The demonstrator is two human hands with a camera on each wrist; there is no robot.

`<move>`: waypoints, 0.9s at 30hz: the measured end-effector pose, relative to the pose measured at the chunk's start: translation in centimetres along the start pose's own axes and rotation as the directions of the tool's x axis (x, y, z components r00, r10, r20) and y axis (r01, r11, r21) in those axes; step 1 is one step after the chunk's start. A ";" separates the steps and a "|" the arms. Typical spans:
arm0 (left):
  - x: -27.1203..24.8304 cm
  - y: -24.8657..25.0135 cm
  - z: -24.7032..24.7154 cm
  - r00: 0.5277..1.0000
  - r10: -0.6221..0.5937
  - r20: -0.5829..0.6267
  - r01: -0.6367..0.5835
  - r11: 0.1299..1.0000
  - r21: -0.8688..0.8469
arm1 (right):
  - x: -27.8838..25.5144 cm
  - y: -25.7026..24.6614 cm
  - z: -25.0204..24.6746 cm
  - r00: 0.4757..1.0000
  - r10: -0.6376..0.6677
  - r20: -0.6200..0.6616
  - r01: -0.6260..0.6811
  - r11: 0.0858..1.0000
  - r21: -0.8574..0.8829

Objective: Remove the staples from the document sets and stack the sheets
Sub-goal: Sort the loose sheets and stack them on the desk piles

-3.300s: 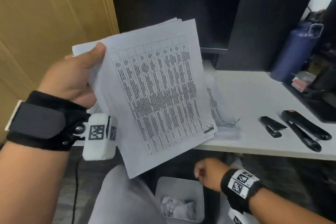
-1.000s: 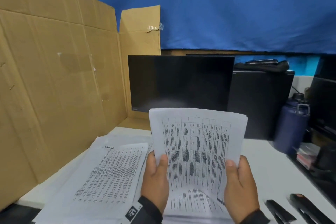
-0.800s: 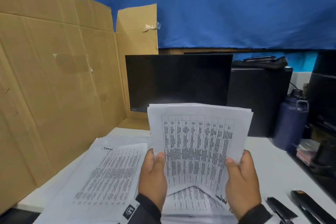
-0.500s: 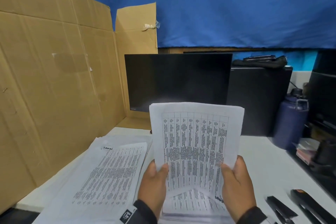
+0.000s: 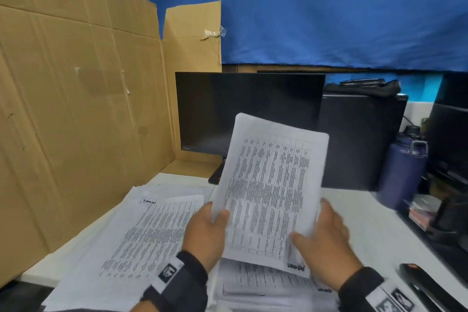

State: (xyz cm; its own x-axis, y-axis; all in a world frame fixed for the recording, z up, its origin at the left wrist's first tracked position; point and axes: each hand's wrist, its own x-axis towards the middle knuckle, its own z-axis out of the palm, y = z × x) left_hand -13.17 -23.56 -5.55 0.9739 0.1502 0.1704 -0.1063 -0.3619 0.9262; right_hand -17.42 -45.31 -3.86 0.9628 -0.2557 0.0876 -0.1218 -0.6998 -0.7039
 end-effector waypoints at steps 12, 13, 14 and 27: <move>-1.4 14.2 -3.5 0.615 0.676 0.406 -0.591 0.055 0.805 | -1.2 -9.4 -5.9 0.811 -0.581 -0.062 0.394 0.622 -0.677; -1.1 14.2 -3.6 0.594 0.733 0.331 -0.575 0.099 0.812 | -0.7 -9.3 -6.3 0.838 -0.539 -0.092 0.368 0.681 -0.634; -0.5 13.8 -3.9 0.590 0.776 0.224 -0.555 0.188 0.810 | -0.1 -8.8 -6.7 0.850 -0.504 -0.150 0.343 0.748 -0.568; -1.4 5.8 0.4 0.985 0.136 -0.107 -0.158 0.960 -0.232 | -0.1 -2.0 -1.8 0.926 -0.065 -0.372 0.272 0.798 0.538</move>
State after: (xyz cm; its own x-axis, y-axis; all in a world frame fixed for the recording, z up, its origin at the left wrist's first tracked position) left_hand -15.06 -26.28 -0.56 0.9233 0.1967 0.3298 -0.3022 -0.1577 0.9401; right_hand -17.68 -45.12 -1.24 0.8095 -0.4395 0.3894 0.2948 -0.2694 -0.9168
